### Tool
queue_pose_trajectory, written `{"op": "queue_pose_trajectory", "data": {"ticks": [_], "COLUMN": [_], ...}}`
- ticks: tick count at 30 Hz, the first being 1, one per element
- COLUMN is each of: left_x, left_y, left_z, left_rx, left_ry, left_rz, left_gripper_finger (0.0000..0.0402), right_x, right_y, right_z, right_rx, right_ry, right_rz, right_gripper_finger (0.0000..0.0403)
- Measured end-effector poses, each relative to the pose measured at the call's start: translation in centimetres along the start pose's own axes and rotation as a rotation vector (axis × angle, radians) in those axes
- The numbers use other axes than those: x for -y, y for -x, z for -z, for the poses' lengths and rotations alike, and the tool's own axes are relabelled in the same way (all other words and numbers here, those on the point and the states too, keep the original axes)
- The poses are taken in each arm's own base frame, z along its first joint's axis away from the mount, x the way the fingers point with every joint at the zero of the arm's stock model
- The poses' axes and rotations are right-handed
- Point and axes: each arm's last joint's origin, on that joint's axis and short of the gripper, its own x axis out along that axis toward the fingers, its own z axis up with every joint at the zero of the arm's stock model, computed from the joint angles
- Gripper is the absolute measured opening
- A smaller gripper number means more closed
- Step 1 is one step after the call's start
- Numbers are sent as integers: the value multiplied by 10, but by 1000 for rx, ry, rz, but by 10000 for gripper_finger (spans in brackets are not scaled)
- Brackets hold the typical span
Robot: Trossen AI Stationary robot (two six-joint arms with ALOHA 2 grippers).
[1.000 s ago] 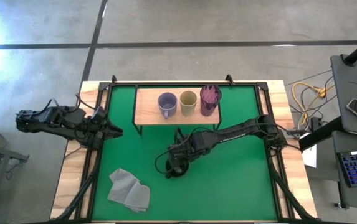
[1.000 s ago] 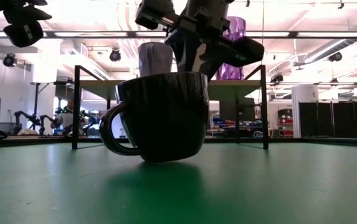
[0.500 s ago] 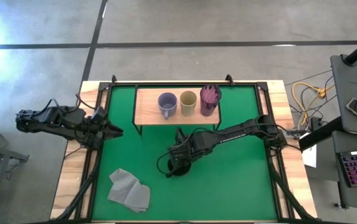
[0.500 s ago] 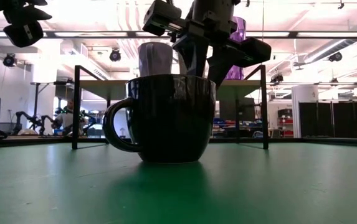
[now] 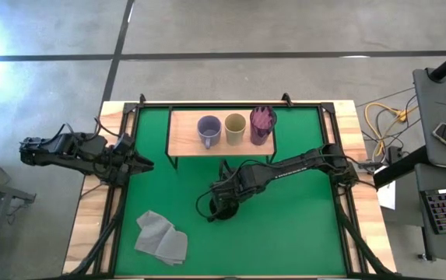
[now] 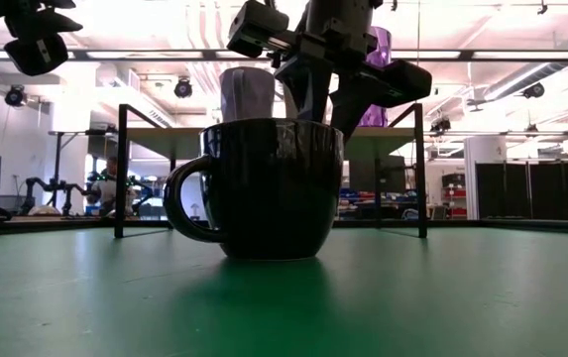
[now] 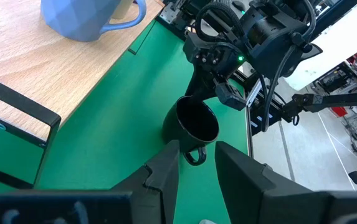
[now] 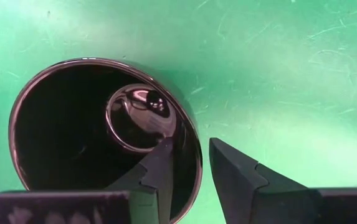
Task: Stack small to large cups/mugs on shelf
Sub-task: Put the black mug on the shelf
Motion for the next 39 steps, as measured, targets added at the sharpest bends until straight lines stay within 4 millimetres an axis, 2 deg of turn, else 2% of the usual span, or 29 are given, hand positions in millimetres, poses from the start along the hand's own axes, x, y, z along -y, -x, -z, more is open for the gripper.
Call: {"op": "queue_pose_trajectory", "data": {"ticks": [30, 39], "left_x": [0, 1], "left_y": [0, -4], "left_z": [0, 0], "left_rx": [0, -16], "left_ry": [1, 0], "left_rz": [1, -13], "left_gripper_finger": [89, 89], "right_x": [0, 0], "right_y": [0, 0], "right_z": [-1, 0], "right_rx": [25, 50], "right_ry": [-41, -24], "right_rz": [6, 12], "right_gripper_finger": [97, 140]}}
